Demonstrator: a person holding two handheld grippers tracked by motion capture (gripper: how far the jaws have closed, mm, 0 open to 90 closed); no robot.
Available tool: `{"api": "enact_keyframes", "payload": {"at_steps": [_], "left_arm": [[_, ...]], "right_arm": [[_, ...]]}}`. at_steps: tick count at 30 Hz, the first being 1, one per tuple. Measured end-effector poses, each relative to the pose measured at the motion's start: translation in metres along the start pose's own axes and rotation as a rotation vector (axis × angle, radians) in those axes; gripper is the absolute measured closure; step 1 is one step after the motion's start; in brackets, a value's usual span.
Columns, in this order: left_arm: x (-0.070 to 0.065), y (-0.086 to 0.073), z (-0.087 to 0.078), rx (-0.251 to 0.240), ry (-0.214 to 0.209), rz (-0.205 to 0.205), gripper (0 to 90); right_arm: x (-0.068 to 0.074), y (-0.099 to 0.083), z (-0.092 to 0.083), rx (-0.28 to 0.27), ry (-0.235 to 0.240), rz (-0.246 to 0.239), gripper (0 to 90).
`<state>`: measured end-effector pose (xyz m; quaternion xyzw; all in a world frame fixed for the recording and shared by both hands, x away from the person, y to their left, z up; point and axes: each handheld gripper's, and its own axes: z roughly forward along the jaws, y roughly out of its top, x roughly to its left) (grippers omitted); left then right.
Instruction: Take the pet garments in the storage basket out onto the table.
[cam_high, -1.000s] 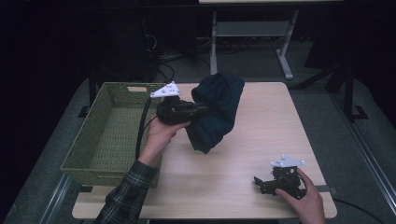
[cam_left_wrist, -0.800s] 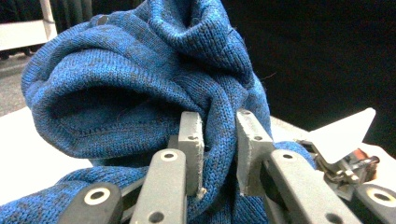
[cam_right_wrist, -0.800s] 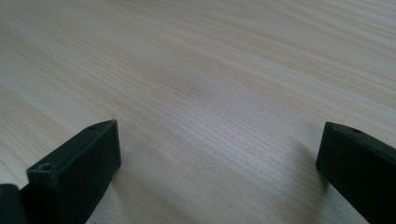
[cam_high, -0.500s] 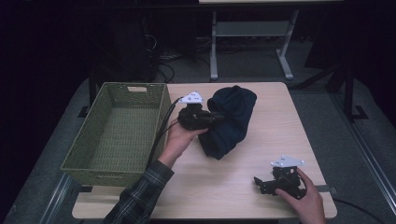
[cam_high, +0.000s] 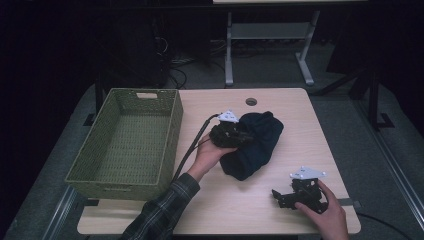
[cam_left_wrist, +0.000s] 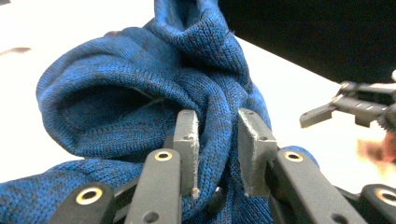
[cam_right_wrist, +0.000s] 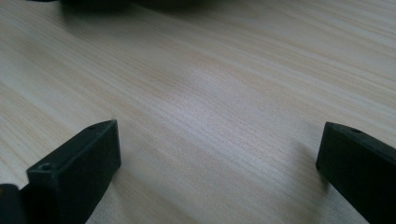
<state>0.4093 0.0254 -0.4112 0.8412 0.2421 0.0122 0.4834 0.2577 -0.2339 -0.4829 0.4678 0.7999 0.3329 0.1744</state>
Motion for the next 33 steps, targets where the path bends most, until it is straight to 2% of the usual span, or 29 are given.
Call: {"api": "enact_keyframes", "payload": {"at_steps": [4,6,10,14,17,25,33], "left_arm": [[0.001,-0.004,0.008,0.016,0.002,0.007,66.4],[0.002,-0.004,0.007,0.017,0.012,0.002,56.0],[0.003,-0.002,-0.002,-0.004,0.011,-0.021,42.8],[-0.001,-0.002,-0.013,-0.023,0.025,-0.008,34.7],[-0.004,-0.004,-0.019,-0.005,0.034,0.012,28.3],[-0.018,-0.019,-0.033,0.027,0.088,0.02,16.8],[-0.037,-0.039,-0.047,0.047,0.141,0.046,14.4]], "right_arm": [[0.0,0.0,0.0,-0.002,0.0,-0.003,0.0],[0.0,0.0,0.0,-0.002,0.0,-0.003,0.0],[0.0,0.0,0.0,0.0,0.001,0.0,0.0],[0.0,0.0,0.0,0.0,0.001,-0.001,0.0],[0.0,0.0,0.0,0.0,0.001,-0.002,0.0],[0.0,0.0,0.0,-0.001,0.0,-0.005,0.0],[0.0,0.0,0.0,-0.001,0.003,-0.011,0.0]]}}
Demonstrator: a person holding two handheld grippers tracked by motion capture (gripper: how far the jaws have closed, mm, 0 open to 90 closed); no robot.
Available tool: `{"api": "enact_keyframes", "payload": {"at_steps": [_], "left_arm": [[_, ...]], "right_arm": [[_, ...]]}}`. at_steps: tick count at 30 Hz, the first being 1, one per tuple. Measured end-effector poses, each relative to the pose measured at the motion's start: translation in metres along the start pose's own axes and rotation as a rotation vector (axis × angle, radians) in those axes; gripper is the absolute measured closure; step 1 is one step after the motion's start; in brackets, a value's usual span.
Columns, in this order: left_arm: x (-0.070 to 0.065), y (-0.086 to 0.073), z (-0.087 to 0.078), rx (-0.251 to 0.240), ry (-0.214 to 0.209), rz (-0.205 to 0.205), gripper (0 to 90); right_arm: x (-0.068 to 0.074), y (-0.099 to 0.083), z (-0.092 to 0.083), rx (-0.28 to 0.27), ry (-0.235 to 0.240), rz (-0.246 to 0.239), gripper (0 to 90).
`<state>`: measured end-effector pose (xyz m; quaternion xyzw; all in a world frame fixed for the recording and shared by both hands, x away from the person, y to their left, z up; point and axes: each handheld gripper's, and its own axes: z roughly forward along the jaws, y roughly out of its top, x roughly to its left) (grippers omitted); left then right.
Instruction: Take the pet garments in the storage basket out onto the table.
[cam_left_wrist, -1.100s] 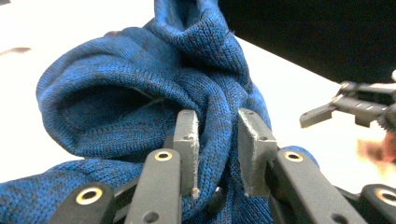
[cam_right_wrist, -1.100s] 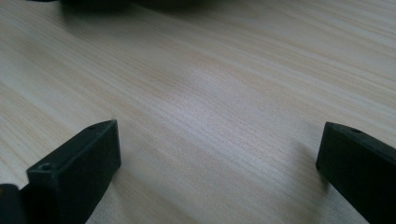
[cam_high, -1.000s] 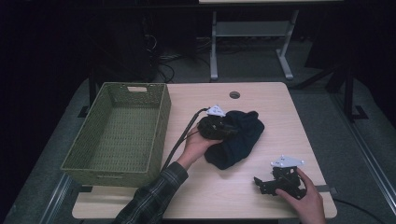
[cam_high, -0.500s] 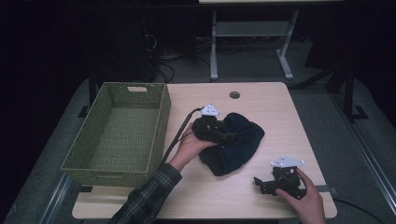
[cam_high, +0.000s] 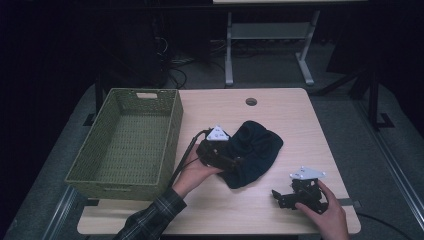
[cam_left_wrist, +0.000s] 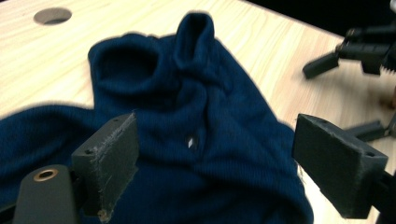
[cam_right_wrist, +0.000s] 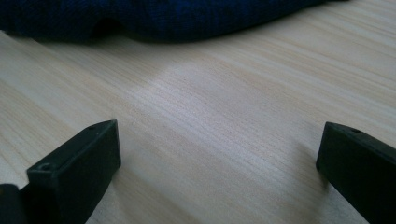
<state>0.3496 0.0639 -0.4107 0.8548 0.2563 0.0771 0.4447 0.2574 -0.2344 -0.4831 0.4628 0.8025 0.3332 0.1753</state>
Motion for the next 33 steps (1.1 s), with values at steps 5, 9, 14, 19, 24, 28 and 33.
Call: {"api": "enact_keyframes", "payload": {"at_steps": [5,9,14,19,24,28,33], "left_arm": [[-0.007,-0.018,-0.008,0.034,0.017,0.001,14.2],[-0.01,-0.033,-0.014,0.067,0.031,-0.009,14.2],[-0.012,-0.048,-0.018,0.108,0.052,-0.021,14.3],[-0.013,-0.062,-0.021,0.146,0.061,-0.036,14.3],[-0.015,-0.074,-0.022,0.19,0.08,-0.03,14.3],[-0.018,-0.082,-0.018,0.228,0.092,-0.003,14.1],[-0.02,-0.091,-0.016,0.201,0.107,0.032,12.8]], "right_arm": [[0.0,0.0,0.0,0.0,0.0,-0.001,0.0],[0.0,0.0,0.0,0.001,0.001,0.001,0.0],[0.0,0.0,0.0,0.0,0.001,0.0,0.0],[0.0,0.0,0.0,0.0,0.0,0.001,0.0],[0.0,0.0,0.0,0.0,0.0,0.001,0.0],[0.0,0.0,0.0,0.0,0.0,0.001,0.0],[0.0,0.0,0.0,-0.001,0.0,0.002,0.0]]}}
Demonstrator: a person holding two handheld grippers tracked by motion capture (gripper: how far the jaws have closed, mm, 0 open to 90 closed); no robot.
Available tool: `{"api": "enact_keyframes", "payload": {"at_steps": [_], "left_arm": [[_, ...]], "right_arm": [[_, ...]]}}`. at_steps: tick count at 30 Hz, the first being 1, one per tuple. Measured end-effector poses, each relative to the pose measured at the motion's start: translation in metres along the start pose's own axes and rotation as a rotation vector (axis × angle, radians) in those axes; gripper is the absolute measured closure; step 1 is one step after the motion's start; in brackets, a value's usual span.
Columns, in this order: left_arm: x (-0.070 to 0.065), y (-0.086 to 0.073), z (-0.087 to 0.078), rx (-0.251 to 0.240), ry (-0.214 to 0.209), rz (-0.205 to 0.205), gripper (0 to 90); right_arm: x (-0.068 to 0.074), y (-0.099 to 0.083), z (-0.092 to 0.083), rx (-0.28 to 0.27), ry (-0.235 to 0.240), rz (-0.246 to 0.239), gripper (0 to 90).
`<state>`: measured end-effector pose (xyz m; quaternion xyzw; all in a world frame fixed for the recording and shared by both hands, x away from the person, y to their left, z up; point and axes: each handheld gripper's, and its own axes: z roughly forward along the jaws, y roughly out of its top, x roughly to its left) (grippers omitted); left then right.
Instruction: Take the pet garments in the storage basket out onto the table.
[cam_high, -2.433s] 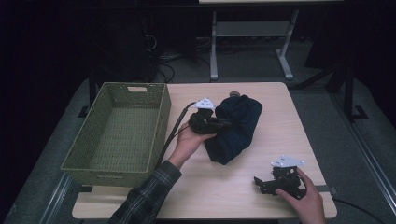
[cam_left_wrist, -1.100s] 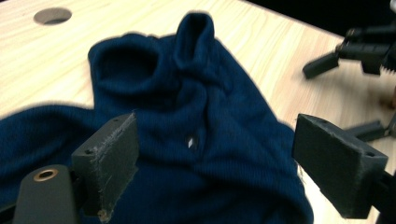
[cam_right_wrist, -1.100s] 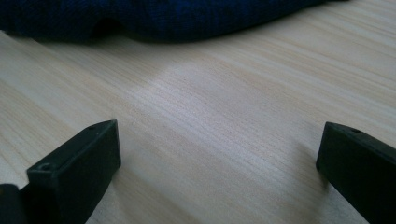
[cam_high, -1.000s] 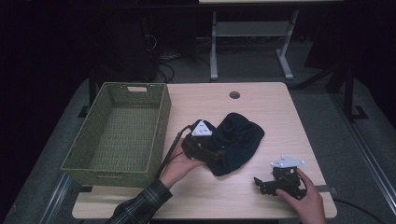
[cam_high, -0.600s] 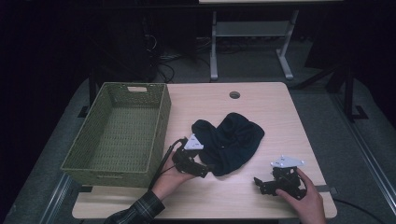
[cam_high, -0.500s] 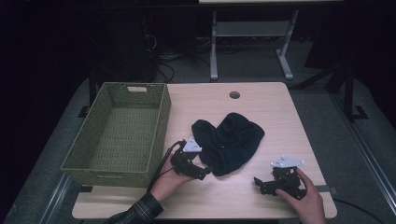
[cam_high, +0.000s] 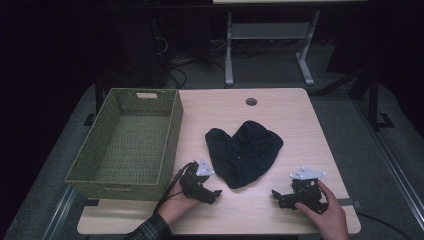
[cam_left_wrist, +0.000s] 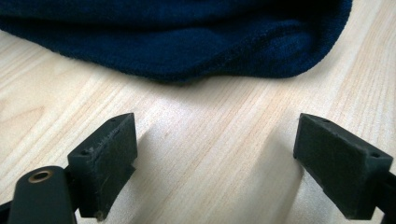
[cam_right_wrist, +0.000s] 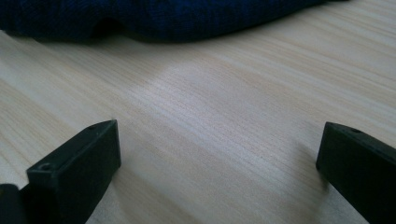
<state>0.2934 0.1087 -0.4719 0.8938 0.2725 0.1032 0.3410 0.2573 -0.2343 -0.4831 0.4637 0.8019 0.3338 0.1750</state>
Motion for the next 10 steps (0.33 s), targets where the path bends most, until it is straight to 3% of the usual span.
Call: {"api": "enact_keyframes", "payload": {"at_steps": [3,10], "left_arm": [[0.0012,-0.0087,0.0004,-0.071,-0.009,0.008,12.8],[0.0015,-0.0091,0.0,-0.075,-0.009,0.008,12.9]], "right_arm": [[0.0001,0.0,0.0,0.0,0.0,0.001,0.0],[0.0005,-0.0004,-0.0003,-0.001,-0.003,0.005,0.0]]}}
